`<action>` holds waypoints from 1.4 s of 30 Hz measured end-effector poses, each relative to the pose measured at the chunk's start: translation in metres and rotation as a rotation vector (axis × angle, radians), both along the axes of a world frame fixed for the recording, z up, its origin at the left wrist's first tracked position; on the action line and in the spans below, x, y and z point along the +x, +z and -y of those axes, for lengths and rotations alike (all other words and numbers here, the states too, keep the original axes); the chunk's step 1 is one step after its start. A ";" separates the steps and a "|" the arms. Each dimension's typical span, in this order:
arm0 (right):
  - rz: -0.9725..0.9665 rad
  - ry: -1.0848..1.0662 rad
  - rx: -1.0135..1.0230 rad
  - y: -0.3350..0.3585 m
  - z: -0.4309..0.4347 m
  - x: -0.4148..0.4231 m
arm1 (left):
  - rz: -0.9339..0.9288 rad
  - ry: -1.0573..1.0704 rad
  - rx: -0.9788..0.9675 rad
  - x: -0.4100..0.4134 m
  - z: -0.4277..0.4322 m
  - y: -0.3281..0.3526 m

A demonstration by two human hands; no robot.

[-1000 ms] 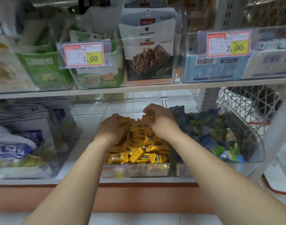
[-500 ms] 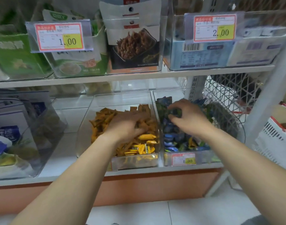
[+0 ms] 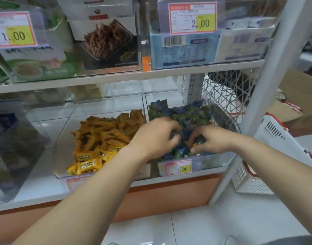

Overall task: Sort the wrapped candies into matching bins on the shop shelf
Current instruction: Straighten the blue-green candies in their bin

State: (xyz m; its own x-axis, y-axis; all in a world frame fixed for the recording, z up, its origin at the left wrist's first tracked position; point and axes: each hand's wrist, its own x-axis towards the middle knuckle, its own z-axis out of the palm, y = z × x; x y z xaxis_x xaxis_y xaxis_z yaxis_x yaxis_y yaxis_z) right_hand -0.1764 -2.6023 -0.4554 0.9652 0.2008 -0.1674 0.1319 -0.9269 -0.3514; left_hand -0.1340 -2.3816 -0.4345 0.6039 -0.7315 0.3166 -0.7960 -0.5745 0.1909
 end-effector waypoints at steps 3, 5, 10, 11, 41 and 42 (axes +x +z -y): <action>0.194 -0.071 0.040 0.006 0.005 -0.001 | -0.093 -0.045 0.030 -0.008 0.019 -0.014; 0.335 -0.166 0.150 0.013 0.005 -0.004 | -0.217 -0.023 -0.055 -0.011 0.029 -0.020; 0.349 -0.349 0.724 0.022 -0.005 -0.007 | -0.391 0.078 -0.355 -0.007 0.040 -0.018; 0.354 -0.379 0.765 0.021 -0.005 -0.006 | -0.369 0.102 -0.369 -0.004 0.038 -0.016; -0.009 -0.480 0.744 -0.023 0.004 0.026 | 0.071 0.268 -0.200 0.025 0.003 -0.039; 0.045 -0.472 0.811 -0.020 0.000 0.028 | 0.062 0.272 -0.208 0.025 0.003 -0.038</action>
